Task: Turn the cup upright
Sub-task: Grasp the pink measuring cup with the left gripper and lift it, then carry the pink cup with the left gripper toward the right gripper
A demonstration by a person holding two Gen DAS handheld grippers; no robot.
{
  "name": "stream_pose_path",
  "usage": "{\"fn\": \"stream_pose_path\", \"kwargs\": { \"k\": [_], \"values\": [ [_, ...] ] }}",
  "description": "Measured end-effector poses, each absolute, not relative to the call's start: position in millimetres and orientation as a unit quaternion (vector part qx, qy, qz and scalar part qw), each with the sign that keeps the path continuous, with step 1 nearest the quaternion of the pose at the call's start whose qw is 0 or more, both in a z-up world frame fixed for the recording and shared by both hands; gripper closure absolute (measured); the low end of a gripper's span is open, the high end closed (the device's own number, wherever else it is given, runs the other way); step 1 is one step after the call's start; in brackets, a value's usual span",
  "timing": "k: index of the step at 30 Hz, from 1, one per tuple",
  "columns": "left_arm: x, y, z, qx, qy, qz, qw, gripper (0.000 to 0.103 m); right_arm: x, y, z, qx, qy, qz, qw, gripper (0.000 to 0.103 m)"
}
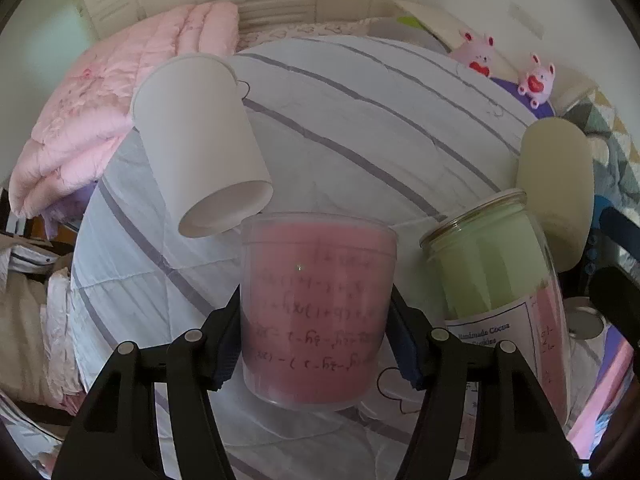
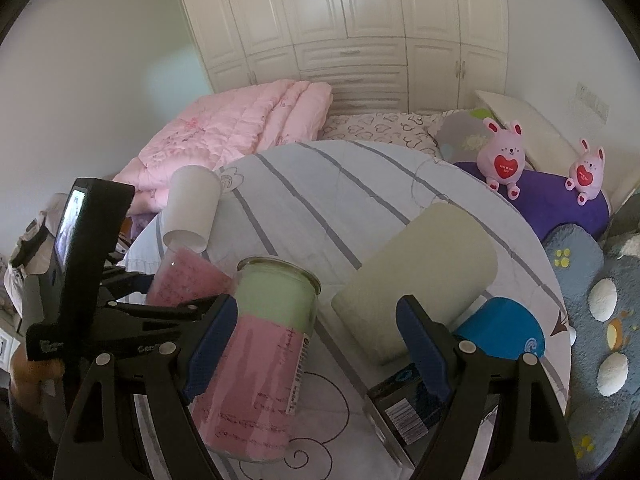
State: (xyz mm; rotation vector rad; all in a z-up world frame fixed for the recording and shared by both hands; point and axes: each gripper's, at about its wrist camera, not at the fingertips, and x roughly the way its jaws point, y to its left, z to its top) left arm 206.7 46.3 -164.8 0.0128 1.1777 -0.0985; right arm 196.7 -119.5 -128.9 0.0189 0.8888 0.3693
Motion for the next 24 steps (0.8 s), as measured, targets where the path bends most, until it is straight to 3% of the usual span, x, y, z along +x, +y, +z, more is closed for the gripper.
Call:
{"fn": "stream_pose_path", "kwargs": {
  "k": [24],
  "values": [
    [124.0, 60.5, -108.1, -0.027, 0.517, -0.009, 0.855, 0.039, 153.9, -119.7, -102.5, 0.012, 0.412, 0.189, 0.891, 0.020]
  ]
}}
